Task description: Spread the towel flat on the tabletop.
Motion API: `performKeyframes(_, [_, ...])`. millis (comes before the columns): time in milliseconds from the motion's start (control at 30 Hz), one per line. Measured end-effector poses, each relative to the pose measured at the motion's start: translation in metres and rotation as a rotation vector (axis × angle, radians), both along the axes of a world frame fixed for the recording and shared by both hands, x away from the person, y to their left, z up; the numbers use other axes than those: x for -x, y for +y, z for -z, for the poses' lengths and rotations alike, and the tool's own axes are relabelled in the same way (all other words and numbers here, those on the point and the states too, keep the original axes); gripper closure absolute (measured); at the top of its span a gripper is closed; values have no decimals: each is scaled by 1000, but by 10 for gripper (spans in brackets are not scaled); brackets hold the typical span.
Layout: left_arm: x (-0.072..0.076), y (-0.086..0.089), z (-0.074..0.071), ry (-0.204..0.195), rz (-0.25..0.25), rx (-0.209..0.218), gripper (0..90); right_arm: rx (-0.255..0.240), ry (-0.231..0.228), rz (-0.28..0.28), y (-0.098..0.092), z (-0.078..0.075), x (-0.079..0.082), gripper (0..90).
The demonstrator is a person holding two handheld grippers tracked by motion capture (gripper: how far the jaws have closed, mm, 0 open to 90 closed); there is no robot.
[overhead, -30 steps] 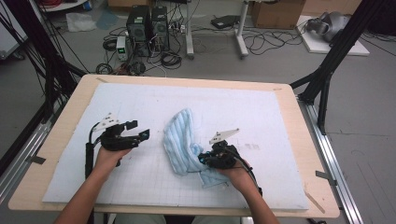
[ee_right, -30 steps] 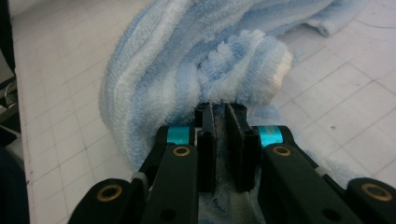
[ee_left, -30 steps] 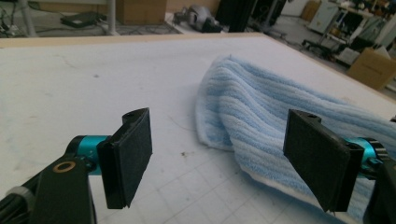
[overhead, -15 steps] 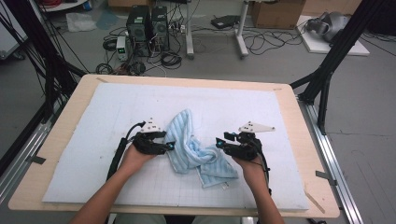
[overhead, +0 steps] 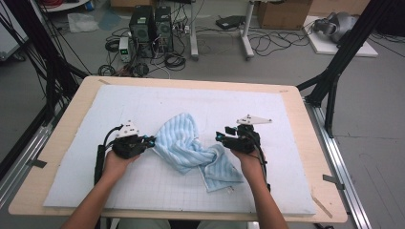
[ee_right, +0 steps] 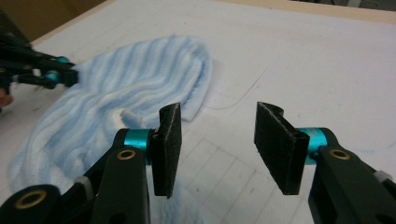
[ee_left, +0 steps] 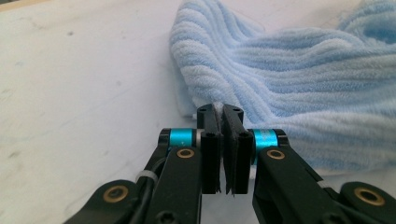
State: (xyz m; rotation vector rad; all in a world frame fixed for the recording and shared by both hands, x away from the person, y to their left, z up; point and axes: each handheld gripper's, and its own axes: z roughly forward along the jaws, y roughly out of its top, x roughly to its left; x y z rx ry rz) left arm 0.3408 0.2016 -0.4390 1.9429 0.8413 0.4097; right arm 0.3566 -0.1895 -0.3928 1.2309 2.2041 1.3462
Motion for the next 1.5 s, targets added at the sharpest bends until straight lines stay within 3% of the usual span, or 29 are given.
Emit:
performKeyframes(100, [8, 8, 3, -12, 9, 28, 857, 20, 7, 0, 10, -1, -9, 515])
performKeyframes(200, [11, 10, 5, -11, 20, 47, 854, 86, 52, -22, 36, 6, -33, 514])
performKeyframes(233, [11, 10, 4, -12, 20, 51, 854, 86, 52, -22, 36, 6, -33, 514])
performKeyframes(267, [11, 10, 4, -13, 18, 57, 853, 112, 84, -36, 49, 13, -45, 515])
performKeyframes(367, [11, 12, 5, -13, 16, 65, 852, 168, 132, -72, 68, 27, -60, 518])
performKeyframes(500, [11, 16, 6, -10, 6, 80, 851, 190, 169, -116, 85, 35, -68, 527])
performKeyframes(567, [11, 18, 6, -9, 1, 83, 851, 259, 169, -182, 101, 41, -66, 685])
performKeyframes(600, [11, 19, 6, -10, -3, 90, 851, 316, 136, -207, 106, 42, -64, 736])
performKeyframes(633, [11, 21, 6, -10, -5, 94, 851, 315, 136, -241, 107, 41, -63, 827])
performKeyframes(700, [11, 21, 6, -10, -5, 101, 851, 323, 146, -250, 107, 40, -64, 828])
performKeyframes(767, [11, 21, 6, -3, 4, 118, 851, 363, 141, -233, 103, 36, -68, 832])
performKeyframes(833, [11, 17, 7, 9, 20, 148, 853, 359, 107, -136, 84, 28, -78, 832])
performKeyframes(867, [11, 14, 8, 16, 33, 162, 853, 359, 107, -136, 84, 28, -78, 832])
performKeyframes(900, [11, 11, 9, 25, 43, 174, 853, 371, 102, -95, 77, 26, -83, 832])
performKeyframes(1000, [11, 0, 9, 23, 71, 147, 852, 373, 84, 14, 58, 21, -93, 832])
performKeyframes(1033, [11, -2, 9, 22, 75, 158, 852, 362, 74, 81, 46, 21, -98, 833])
performKeyframes(1100, [10, -5, 10, 22, 82, 155, 852, 364, 71, 95, 43, 21, -99, 832])
performKeyframes(1133, [10, -7, 9, 22, 88, 145, 847, 377, 63, 143, 40, 21, -100, 832])
performKeyframes(1167, [10, -8, 9, 19, 94, 139, 847, 377, 63, 143, 40, 21, -100, 832])
performKeyframes(1200, [10, -9, 9, 23, 102, 144, 829, 411, 16, 193, 43, 19, -98, 823])
performKeyframes(1267, [10, -11, 10, 29, 112, 151, 731, 425, 0, 204, 47, 18, -96, 761])
performKeyframes(1300, [10, -11, 10, 38, 107, 156, 731, 425, 0, 204, 47, 18, -96, 761])
performKeyframes(1333, [9, -10, 10, 40, 101, 161, 669, 412, 3, 217, 49, 17, -94, 630])
performKeyframes(1367, [9, -9, 10, 42, 93, 168, 669, 412, 3, 217, 49, 17, -94, 630])
performKeyframes(1433, [8, -8, 10, 51, 73, 182, 615, 335, -5, 205, 49, 12, -84, 557])
performKeyframes(1467, [8, -6, 10, 54, 64, 194, 615, 335, -5, 205, 49, 12, -84, 557])
performKeyframes(1500, [8, -4, 10, 50, 51, 193, 613, 301, 0, 181, 49, 11, -80, 542])
